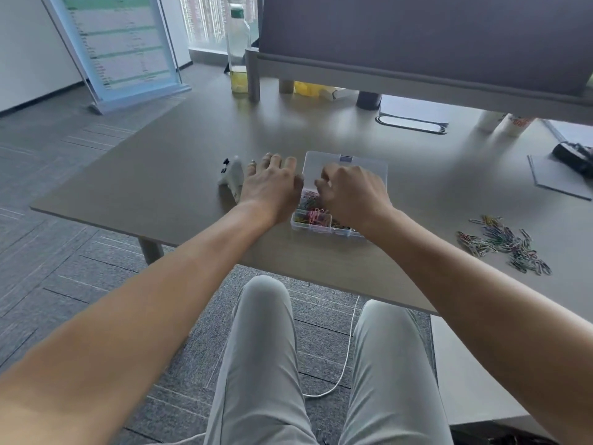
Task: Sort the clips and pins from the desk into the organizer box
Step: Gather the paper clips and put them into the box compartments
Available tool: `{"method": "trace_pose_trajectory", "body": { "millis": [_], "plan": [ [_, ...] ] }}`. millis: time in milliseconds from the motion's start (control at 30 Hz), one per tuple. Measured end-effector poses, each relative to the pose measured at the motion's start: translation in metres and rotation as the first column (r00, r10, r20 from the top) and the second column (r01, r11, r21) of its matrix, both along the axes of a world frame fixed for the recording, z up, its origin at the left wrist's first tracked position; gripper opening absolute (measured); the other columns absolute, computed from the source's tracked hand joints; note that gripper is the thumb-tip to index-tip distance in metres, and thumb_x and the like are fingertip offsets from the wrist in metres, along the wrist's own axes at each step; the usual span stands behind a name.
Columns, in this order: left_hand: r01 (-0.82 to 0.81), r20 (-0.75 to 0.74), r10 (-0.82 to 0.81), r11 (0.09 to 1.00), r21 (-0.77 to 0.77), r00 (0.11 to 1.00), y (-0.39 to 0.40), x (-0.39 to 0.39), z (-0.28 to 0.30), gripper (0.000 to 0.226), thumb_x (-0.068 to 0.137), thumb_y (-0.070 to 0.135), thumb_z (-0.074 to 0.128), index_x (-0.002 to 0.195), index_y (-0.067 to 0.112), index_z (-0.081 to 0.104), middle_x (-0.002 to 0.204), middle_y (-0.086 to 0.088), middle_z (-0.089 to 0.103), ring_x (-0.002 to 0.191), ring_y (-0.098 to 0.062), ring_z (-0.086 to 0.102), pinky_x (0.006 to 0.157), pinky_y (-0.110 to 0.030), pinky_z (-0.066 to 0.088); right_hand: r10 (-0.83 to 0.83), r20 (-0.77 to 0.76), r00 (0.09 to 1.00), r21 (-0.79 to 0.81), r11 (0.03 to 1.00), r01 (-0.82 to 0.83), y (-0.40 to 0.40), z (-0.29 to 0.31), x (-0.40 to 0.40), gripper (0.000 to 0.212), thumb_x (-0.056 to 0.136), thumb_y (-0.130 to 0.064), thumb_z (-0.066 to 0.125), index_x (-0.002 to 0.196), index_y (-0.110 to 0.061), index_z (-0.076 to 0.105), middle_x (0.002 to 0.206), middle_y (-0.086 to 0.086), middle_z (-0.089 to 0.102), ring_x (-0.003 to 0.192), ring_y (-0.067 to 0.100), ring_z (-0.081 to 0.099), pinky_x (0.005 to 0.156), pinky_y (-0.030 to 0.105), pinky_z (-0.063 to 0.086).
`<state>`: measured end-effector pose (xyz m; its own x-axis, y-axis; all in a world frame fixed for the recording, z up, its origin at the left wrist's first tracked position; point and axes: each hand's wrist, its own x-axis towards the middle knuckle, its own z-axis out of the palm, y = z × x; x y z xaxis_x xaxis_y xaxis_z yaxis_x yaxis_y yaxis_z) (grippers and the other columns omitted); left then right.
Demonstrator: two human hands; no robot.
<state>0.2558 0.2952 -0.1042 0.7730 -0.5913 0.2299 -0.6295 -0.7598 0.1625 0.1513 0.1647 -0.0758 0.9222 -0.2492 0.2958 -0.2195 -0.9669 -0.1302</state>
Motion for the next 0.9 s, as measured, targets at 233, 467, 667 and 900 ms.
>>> {"method": "trace_pose_trajectory", "body": {
  "millis": [233, 467, 667, 900],
  "plan": [
    [0.104, -0.022, -0.104, 0.994, -0.015, 0.994, -0.046, -0.028, 0.016, 0.054, 0.103, 0.049, 0.025, 0.143, 0.016, 0.041, 0.149, -0.017, 0.042, 0.144, -0.035, 0.031, 0.120, -0.055, 0.019, -0.212, 0.123, 0.969, 0.061, 0.977, 0.206, -0.060, -0.007, -0.069, 0.028, 0.103, -0.033, 0.041, 0.098, -0.014, 0.061, 0.098, 0.006, 0.066, 0.083, 0.033, 0.061, 0.067, 0.037, 0.045],
    [0.306, -0.002, -0.306, 0.952, 0.002, 0.952, -0.139, -0.102, 0.019, 0.055, 0.103, 0.050, 0.027, 0.142, 0.016, 0.042, 0.151, -0.015, 0.038, 0.146, -0.030, 0.024, 0.120, -0.053, 0.016, -0.456, 0.026, 0.890, 0.131, 0.884, 0.449, -0.129, -0.022, -0.172, 0.034, 0.100, -0.036, 0.050, 0.121, -0.013, 0.063, 0.123, 0.011, 0.059, 0.119, 0.033, 0.053, 0.091, 0.041, 0.046],
    [0.457, -0.062, -0.454, 0.888, 0.052, 0.889, -0.197, -0.162, 0.002, 0.059, 0.103, 0.051, 0.026, 0.150, 0.016, 0.033, 0.160, -0.015, 0.027, 0.152, -0.028, 0.015, 0.122, -0.052, 0.011, -0.581, -0.054, 0.812, 0.242, 0.781, 0.575, -0.170, -0.033, -0.236, 0.046, 0.104, -0.041, 0.044, 0.141, -0.014, 0.051, 0.145, 0.011, 0.049, 0.136, 0.032, 0.043, 0.105, 0.043, 0.039],
    [0.418, -0.145, -0.393, 0.868, 0.268, 0.908, -0.220, -0.185, -0.028, 0.077, 0.099, 0.063, 0.009, 0.160, 0.017, 0.001, 0.168, -0.001, -0.005, 0.154, -0.017, -0.009, 0.121, -0.056, -0.008, -0.512, -0.189, 0.838, 0.298, 0.783, 0.546, -0.201, -0.056, -0.250, 0.062, 0.108, -0.044, 0.031, 0.162, -0.017, 0.021, 0.171, 0.005, 0.014, 0.158, 0.018, 0.009, 0.128, 0.035, 0.005]
  ]
}}
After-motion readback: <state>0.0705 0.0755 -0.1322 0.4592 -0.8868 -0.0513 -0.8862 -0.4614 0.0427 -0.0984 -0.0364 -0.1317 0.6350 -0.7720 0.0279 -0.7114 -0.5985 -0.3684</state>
